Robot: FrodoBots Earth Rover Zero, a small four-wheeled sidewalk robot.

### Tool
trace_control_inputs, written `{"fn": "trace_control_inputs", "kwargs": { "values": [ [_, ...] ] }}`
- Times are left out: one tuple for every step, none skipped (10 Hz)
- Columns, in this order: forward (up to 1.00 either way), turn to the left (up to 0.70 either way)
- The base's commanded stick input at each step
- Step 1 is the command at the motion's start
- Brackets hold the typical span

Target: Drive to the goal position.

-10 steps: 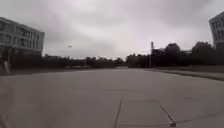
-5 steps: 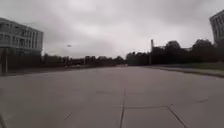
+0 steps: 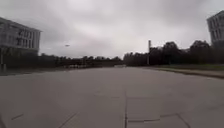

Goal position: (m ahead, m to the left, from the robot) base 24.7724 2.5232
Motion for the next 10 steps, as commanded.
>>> {"fn": "trace_control_inputs", "kwargs": {
  "values": [
    [0.7, 0.0],
    [0.7, 0.0],
    [0.7, 0.0],
    [0.7, 0.0],
    [0.7, 0.0],
    [0.7, 0.0],
    [0.7, 0.0],
    [0.7, 0.0],
    [0.7, 0.0],
    [0.7, 0.0]
  ]
}}
